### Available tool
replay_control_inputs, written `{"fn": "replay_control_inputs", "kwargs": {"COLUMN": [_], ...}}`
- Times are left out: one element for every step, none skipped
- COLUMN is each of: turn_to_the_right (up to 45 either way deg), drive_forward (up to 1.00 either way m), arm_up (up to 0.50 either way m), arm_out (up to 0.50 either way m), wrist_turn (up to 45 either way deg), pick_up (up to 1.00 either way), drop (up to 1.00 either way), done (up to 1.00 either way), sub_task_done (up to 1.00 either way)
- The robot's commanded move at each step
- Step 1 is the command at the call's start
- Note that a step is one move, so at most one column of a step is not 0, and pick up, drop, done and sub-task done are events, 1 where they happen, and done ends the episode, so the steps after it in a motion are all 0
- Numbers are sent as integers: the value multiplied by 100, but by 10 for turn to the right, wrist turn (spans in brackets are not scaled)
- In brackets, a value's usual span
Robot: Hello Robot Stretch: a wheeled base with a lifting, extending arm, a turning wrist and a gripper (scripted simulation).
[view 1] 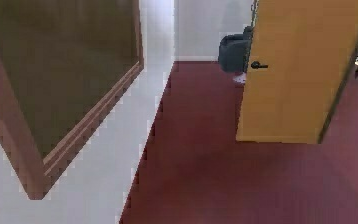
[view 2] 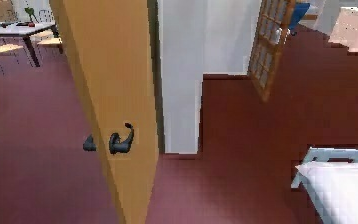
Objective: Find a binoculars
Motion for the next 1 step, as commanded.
{"fn": "replay_control_inputs", "kwargs": {"turn_to_the_right": [0], "drive_forward": [45], "arm_up": [0], "arm_out": [0], "wrist_turn": [0], "pick_up": [0], "drop": [0], "done": [0], "sub_task_done": [0]}}
